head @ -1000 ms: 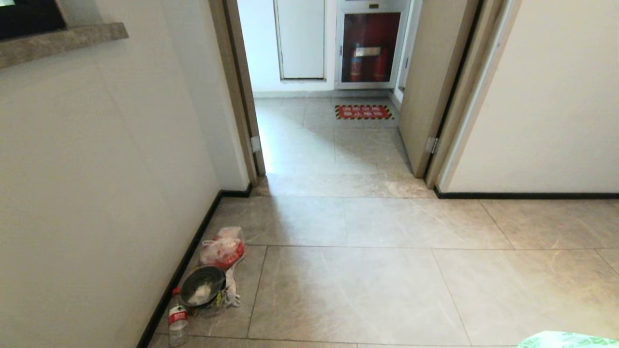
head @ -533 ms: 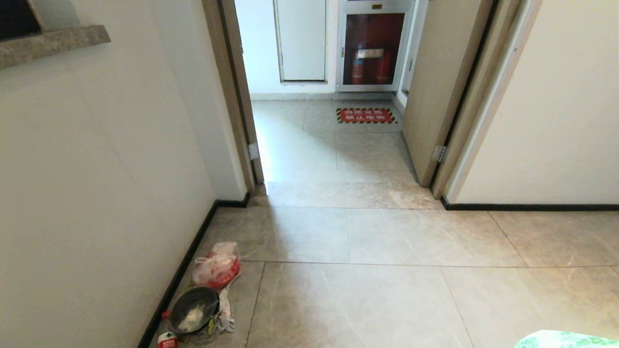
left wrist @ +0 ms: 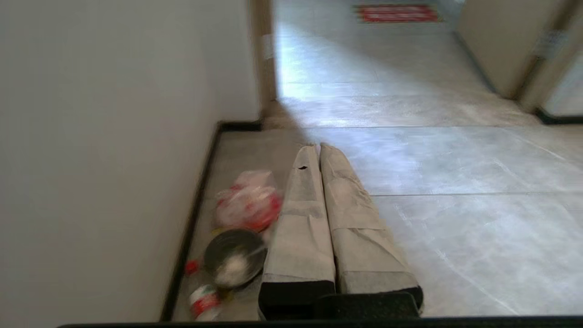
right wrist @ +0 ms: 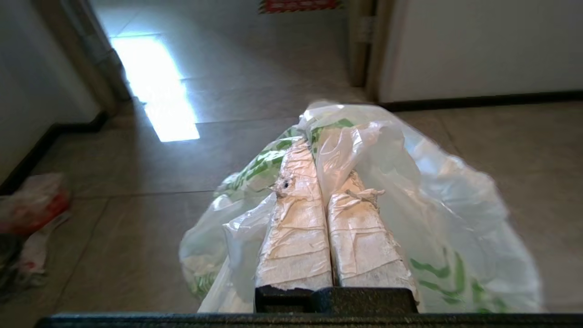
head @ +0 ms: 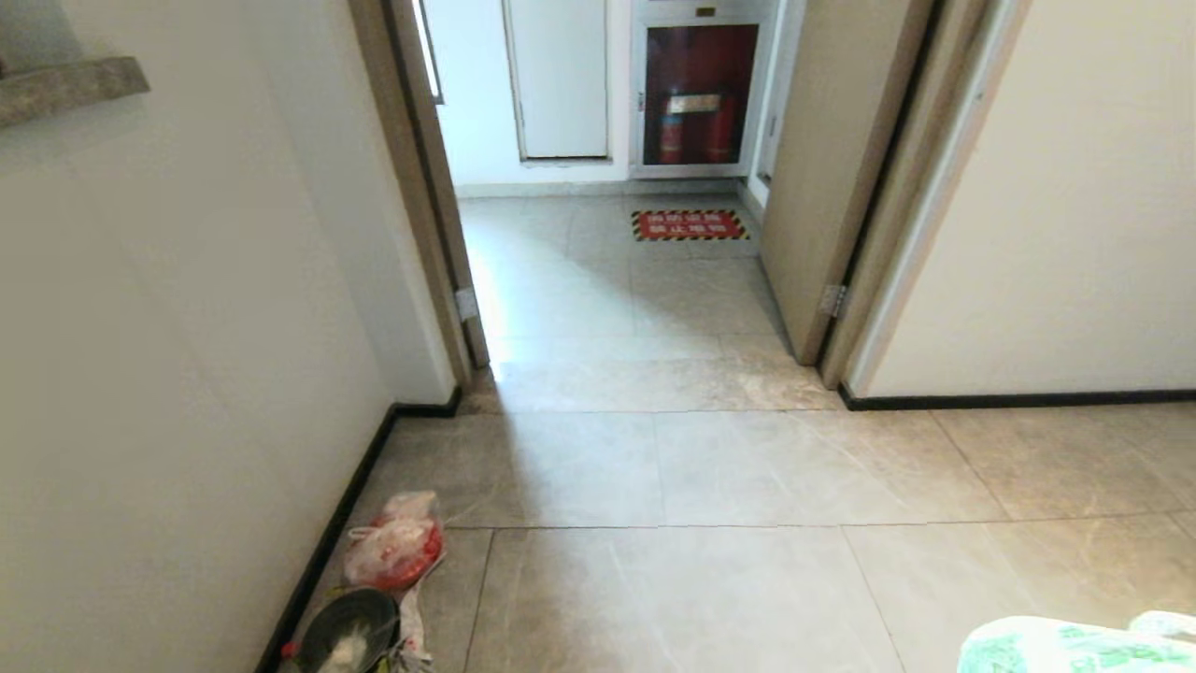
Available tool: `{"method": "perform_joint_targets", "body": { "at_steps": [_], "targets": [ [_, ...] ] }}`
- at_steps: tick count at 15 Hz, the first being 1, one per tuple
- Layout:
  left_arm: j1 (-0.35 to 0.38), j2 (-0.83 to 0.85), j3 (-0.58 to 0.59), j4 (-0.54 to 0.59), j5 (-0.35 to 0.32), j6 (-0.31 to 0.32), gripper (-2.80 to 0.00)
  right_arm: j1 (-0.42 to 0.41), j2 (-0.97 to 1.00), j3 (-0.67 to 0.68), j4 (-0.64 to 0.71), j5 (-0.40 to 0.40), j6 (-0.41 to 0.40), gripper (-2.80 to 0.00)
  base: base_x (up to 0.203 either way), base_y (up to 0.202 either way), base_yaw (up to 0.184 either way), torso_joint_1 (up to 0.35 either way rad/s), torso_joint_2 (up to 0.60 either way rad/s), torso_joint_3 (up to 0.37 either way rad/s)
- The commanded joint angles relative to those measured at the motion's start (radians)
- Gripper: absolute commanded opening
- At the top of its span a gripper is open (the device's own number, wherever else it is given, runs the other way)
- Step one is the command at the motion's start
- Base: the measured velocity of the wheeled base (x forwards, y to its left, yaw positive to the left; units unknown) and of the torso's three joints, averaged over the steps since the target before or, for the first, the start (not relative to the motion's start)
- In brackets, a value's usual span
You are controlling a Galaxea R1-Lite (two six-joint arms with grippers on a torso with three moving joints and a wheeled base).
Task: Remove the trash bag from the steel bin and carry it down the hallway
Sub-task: Put the trash bag at the door
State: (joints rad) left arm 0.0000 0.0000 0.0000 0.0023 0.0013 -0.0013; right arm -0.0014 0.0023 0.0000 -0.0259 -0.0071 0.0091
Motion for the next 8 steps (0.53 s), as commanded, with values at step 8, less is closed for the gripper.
{"method": "perform_joint_targets", "body": {
  "at_steps": [8],
  "targets": [
    [0.000,0.000,0.000,-0.001,0.000,0.000,-2.80,0.001,-0.001,0.009,-0.002,-0.001,0.000,-2.80,0.000,0.009,-0.168,0.003,0.00,0.003]
  ]
}}
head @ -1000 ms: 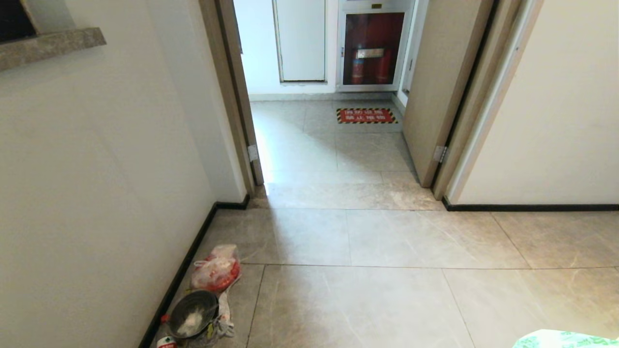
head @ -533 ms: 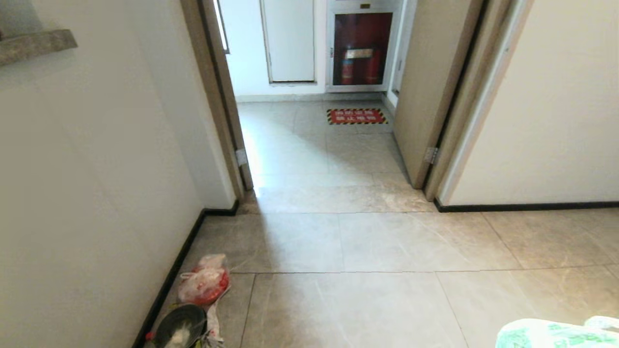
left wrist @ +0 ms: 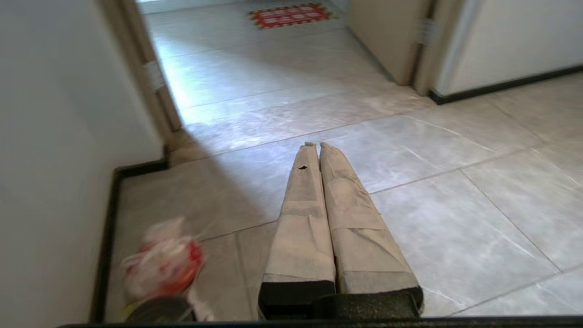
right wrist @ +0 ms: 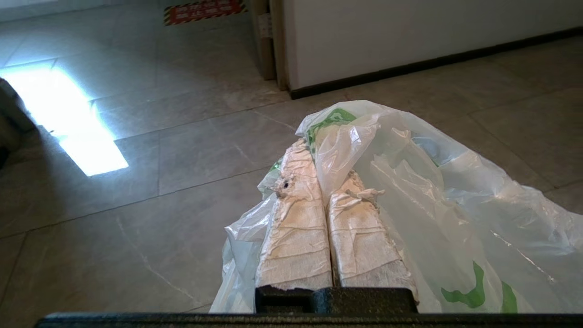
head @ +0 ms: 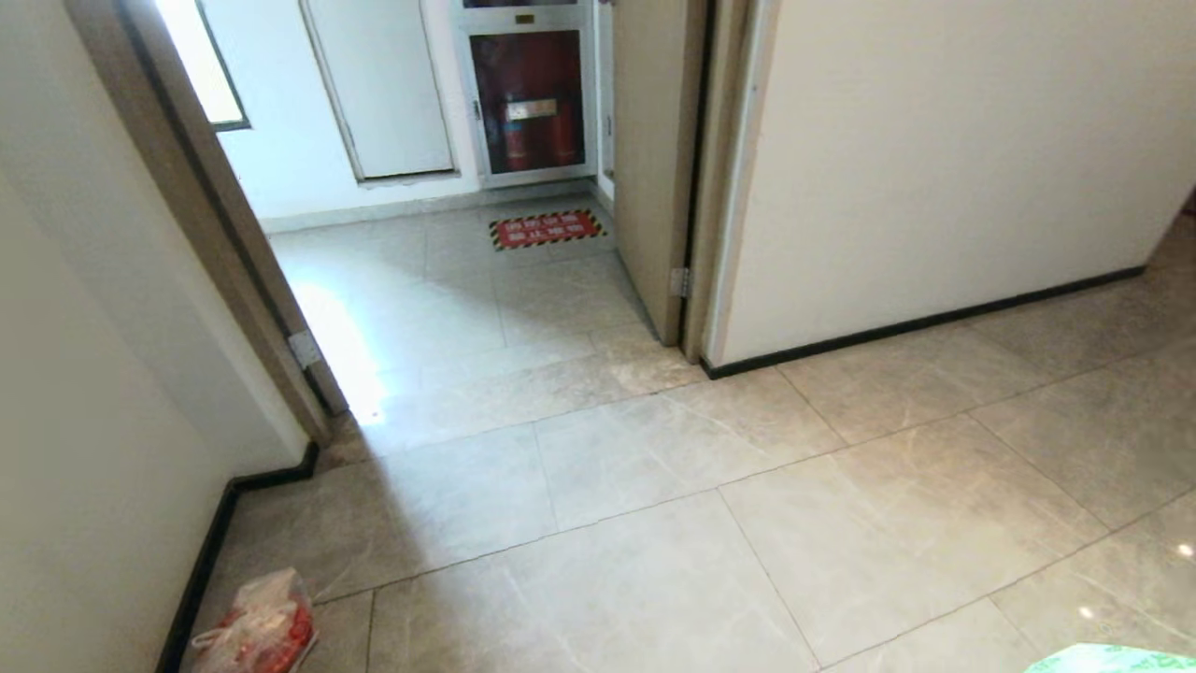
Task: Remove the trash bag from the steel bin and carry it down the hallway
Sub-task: Put the trash bag at the door
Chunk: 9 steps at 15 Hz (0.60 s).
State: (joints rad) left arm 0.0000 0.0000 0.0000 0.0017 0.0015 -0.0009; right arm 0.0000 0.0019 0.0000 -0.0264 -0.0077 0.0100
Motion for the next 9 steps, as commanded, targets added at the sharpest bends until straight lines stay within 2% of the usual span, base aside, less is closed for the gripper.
{"method": "perform_joint_targets", "body": {
  "at_steps": [1,4,6,9],
  "targets": [
    [0.000,0.000,0.000,0.000,0.000,-0.001,-2.80,0.000,0.000,0.009,0.001,-0.002,-0.001,-2.80,-0.005,0.003,-0.092,-0.001,0.00,0.003],
    [0.000,0.000,0.000,0.000,0.000,-0.001,-2.80,0.000,0.000,0.008,0.003,-0.002,0.001,-2.80,0.000,0.000,0.000,0.000,0.00,0.000],
    [0.000,0.000,0.000,0.000,0.000,-0.001,-2.80,0.000,0.000,0.008,0.003,-0.002,0.001,-2.80,0.000,-0.006,0.112,0.002,0.00,0.004],
    [0.000,0.000,0.000,0.000,0.000,-0.002,-2.80,0.000,0.000,0.008,0.003,-0.002,0.001,-2.80,0.001,-0.011,0.171,0.002,0.00,0.004]
  ]
}}
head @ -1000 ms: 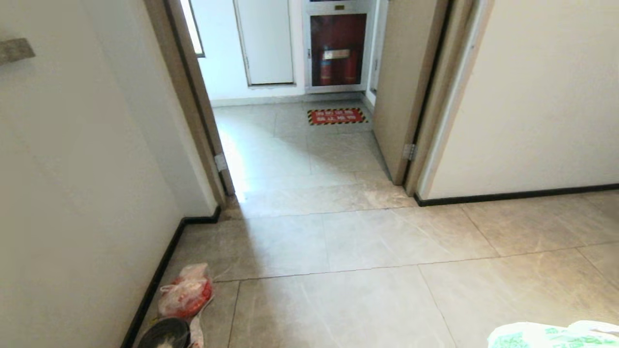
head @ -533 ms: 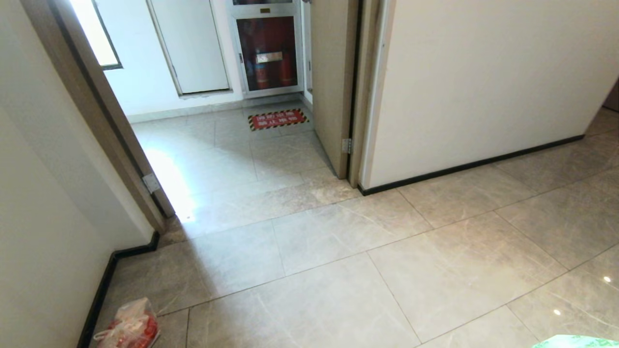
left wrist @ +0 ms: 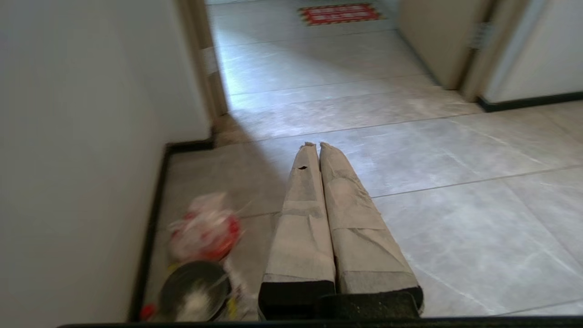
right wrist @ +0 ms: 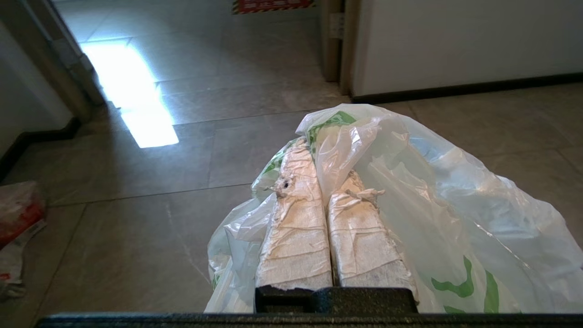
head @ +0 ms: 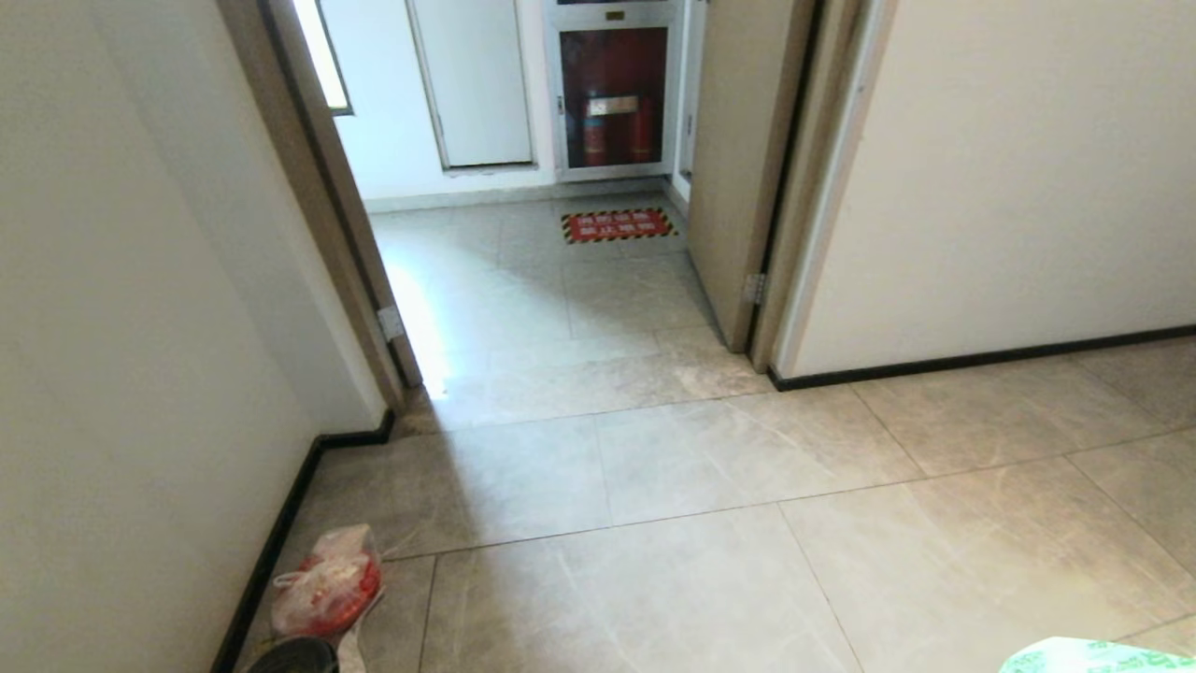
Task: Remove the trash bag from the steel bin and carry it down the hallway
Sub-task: Put the trash bag at the door
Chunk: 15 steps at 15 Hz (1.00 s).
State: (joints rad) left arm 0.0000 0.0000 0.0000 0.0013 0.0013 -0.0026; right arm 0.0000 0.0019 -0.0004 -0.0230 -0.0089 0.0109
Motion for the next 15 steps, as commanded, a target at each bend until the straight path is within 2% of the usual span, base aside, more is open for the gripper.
{"method": "perform_joint_targets", "body": {
  "at_steps": [1,15],
  "targets": [
    [0.000,0.000,0.000,0.000,0.000,-0.001,-2.80,0.000,0.000,0.008,0.000,0.000,0.000,-2.80,-0.002,-0.006,0.176,0.006,0.00,0.002],
    [0.000,0.000,0.000,0.000,0.000,-0.001,-2.80,0.000,0.000,0.008,0.000,0.000,0.000,-2.80,0.001,-0.010,0.172,0.002,0.00,0.003]
  ]
}}
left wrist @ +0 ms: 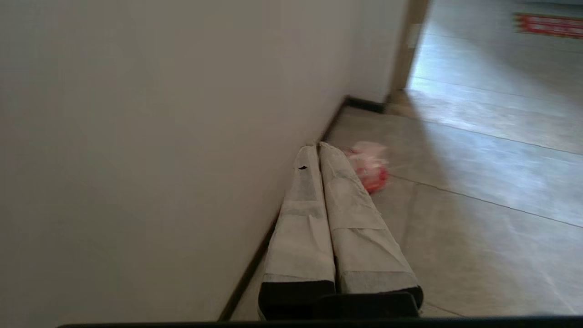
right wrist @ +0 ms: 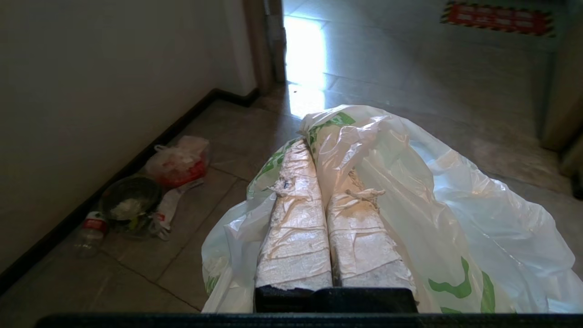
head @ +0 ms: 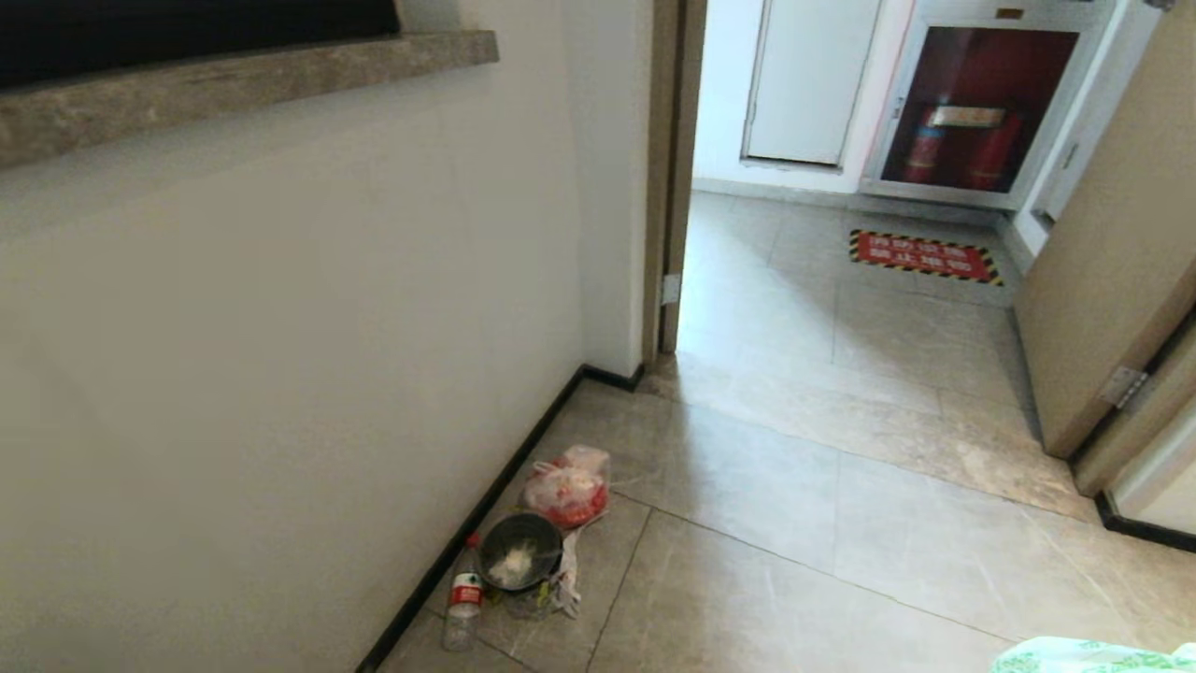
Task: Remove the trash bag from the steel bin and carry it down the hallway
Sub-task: Put the trash bag at the door
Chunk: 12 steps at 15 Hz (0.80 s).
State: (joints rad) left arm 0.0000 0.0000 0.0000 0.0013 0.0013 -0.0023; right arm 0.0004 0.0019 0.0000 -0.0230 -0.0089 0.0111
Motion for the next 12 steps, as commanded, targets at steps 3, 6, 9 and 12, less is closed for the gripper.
{"method": "perform_joint_targets", "body": {
  "at_steps": [3,6,9,12],
  "targets": [
    [0.000,0.000,0.000,0.000,0.000,-0.001,-2.80,0.000,0.000,0.009,-0.002,0.000,0.000,-2.80,0.000,-0.011,0.172,0.001,0.00,0.004],
    [0.000,0.000,0.000,0.000,0.000,-0.001,-2.80,0.000,0.000,0.008,-0.002,0.000,0.000,-2.80,0.002,-0.009,0.174,0.002,0.00,0.002],
    [0.000,0.000,0.000,0.000,0.000,-0.001,-2.80,0.000,0.000,0.008,-0.002,0.000,0.000,-2.80,-0.001,-0.009,0.171,0.003,0.01,0.003],
    [0.000,0.000,0.000,0.000,0.000,-0.001,-2.80,0.000,0.000,0.009,-0.002,0.000,0.000,-2.80,0.001,-0.010,0.168,0.002,0.01,0.003]
  ]
}}
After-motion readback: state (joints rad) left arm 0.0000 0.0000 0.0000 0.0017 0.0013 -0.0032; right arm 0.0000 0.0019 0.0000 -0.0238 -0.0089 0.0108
